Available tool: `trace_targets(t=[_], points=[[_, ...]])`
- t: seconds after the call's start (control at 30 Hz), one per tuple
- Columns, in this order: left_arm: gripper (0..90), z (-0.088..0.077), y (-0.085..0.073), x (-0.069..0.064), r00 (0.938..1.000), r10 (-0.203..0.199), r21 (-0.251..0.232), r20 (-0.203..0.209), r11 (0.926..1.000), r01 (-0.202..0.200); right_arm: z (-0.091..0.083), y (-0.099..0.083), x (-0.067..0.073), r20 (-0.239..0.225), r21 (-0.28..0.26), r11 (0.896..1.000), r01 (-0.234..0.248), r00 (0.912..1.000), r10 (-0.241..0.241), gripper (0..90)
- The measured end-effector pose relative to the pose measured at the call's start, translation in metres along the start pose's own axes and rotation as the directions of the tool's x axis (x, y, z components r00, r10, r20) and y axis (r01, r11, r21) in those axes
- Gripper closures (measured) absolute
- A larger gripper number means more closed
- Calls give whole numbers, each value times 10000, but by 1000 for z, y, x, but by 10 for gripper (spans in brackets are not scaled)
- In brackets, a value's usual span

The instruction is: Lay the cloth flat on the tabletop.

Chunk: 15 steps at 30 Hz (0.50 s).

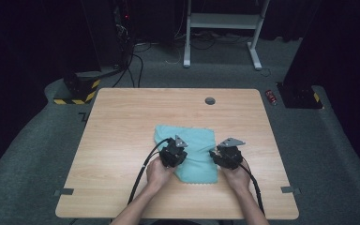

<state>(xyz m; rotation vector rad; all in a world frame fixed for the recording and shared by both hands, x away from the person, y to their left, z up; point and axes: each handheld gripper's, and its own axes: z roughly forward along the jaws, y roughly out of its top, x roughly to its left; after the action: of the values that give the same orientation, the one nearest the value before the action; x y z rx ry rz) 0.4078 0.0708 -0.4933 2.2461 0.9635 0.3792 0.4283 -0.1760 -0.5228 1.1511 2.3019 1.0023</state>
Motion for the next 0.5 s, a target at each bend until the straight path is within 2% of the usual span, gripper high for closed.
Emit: trace_targets(t=[0.13,0.2,0.5], points=[[872,-22,-14,6,9992,-395,-267,-57,9989,394,0,0,0,-10,-6,10000,-24,10000,24,566],[872,-30,-21,7,9990,-411,-339,-172,9986,405,0,0,0,-8,-19,10000,25,10000,-25,566],[864,-55,-58,9,9960,-829,-464,-323,9956,813,0,0,0,-10,-19,10000,16,10000,-16,565]])
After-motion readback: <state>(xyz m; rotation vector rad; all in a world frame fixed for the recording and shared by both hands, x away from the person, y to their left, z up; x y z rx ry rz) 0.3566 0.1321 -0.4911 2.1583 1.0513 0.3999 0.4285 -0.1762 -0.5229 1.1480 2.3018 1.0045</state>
